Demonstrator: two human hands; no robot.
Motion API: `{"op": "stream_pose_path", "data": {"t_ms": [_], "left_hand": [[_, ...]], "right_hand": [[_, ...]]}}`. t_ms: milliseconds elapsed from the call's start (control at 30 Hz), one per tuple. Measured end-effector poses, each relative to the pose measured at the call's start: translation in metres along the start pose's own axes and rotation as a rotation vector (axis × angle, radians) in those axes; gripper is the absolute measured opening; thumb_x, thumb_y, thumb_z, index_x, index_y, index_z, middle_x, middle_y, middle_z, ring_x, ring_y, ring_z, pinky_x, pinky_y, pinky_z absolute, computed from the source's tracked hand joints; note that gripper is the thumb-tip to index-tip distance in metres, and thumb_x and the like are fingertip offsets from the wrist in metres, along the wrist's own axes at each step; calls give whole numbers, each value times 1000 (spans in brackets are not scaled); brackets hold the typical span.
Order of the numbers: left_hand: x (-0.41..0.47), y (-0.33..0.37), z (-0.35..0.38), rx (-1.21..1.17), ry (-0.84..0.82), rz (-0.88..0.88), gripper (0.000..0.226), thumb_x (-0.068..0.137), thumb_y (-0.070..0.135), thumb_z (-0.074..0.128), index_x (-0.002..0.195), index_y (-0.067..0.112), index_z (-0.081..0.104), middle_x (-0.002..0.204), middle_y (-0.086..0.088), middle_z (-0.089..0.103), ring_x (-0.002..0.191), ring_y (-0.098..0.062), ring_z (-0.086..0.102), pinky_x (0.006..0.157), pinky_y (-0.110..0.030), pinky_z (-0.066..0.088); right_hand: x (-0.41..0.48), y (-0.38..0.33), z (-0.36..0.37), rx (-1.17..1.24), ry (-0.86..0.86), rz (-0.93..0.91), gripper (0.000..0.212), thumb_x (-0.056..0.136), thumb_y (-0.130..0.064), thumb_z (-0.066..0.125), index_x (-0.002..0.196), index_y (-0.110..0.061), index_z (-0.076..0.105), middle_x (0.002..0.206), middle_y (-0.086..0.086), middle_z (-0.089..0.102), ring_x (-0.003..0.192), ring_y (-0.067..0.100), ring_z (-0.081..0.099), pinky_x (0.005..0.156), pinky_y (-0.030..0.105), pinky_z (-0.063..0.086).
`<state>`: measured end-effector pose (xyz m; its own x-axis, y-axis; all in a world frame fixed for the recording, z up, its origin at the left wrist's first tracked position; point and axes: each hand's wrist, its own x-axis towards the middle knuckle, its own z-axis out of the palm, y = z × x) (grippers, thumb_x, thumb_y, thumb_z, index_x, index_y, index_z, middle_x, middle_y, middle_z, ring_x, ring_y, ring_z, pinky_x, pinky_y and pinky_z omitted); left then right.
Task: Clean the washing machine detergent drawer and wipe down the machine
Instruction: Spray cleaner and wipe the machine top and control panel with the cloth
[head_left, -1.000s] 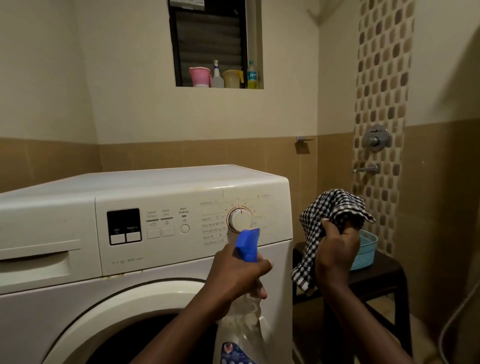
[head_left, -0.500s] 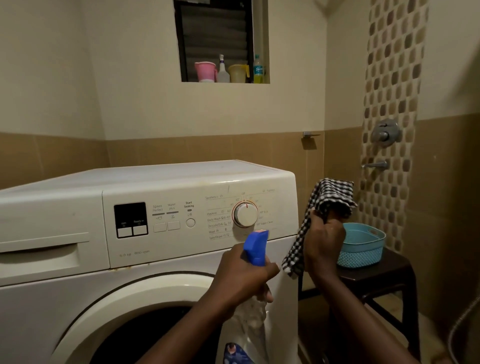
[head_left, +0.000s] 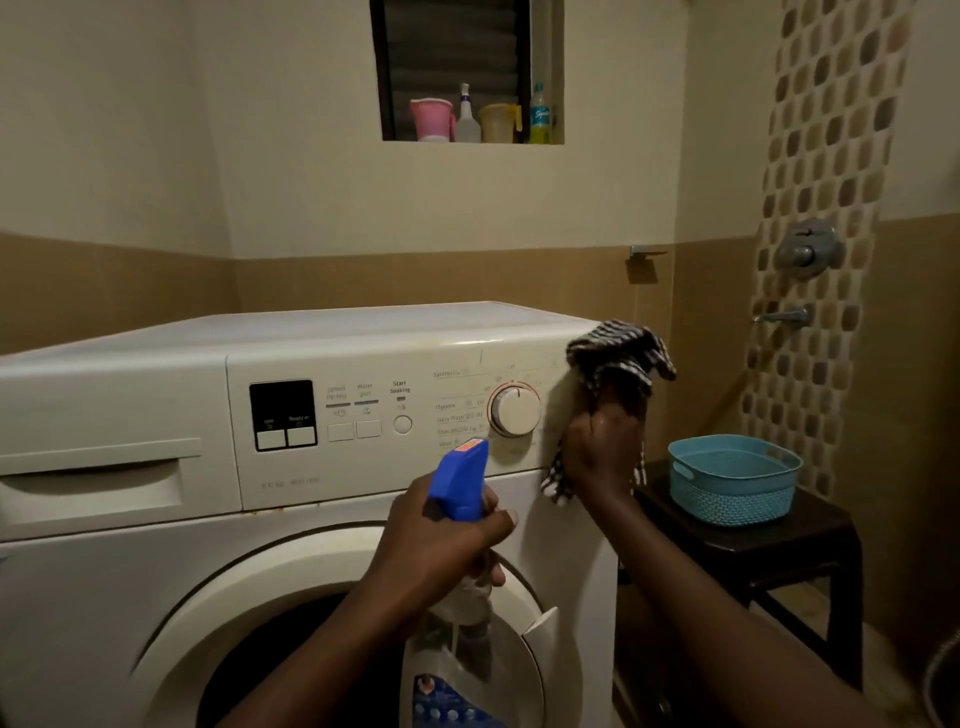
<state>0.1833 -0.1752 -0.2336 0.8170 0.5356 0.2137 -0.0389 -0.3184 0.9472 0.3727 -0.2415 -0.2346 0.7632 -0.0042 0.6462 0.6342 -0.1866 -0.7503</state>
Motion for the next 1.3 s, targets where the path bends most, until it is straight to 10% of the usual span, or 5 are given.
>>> {"op": "stream_pose_path", "data": {"t_ms": [200, 500, 767, 967, 1300], "left_hand": [[-1, -8, -3, -18, 42, -10, 24, 81, 9, 77, 93, -1, 59, 63, -9, 63, 53, -28, 68, 59, -34, 56], [7, -14, 9, -46, 52, -28, 19, 79, 6, 78, 91, 5, 63, 60, -7, 67, 52, -30, 67, 57, -34, 55], [4, -12, -3, -21, 37, -56, 21, 81, 7, 76, 94, 0, 62, 69, -16, 67, 55, -30, 70, 68, -42, 59], [6, -14, -6, -26, 64, -57, 24, 79, 9, 79, 95, 3, 62, 73, -18, 70, 55, -31, 70, 72, -50, 61], [-3, -19, -24, -50, 53, -93, 23, 81, 6, 77, 97, 1, 62, 67, -17, 66, 55, -31, 68, 66, -42, 59]], "right_hand": [[-55, 20, 5, 39, -105, 67, 58, 80, -40, 40, 115, 3, 58, 119, 23, 56, 112, 38, 50, 99, 46, 41], [-75, 54, -4, -245, -237, -468, 42, 68, -26, 47, 107, -14, 60, 113, 13, 57, 111, 27, 46, 96, 37, 46], [-11, 12, -3, -80, -108, -224, 20, 73, -18, 41, 75, -4, 56, 90, 17, 58, 97, 37, 52, 75, 29, 29], [7, 5, -10, -117, -272, -602, 40, 77, -19, 39, 105, -8, 64, 120, 20, 61, 129, 29, 38, 115, 52, 20], [19, 6, -5, 68, -36, -175, 23, 73, -27, 30, 68, -8, 42, 77, 16, 51, 72, 22, 42, 66, 28, 25]]}}
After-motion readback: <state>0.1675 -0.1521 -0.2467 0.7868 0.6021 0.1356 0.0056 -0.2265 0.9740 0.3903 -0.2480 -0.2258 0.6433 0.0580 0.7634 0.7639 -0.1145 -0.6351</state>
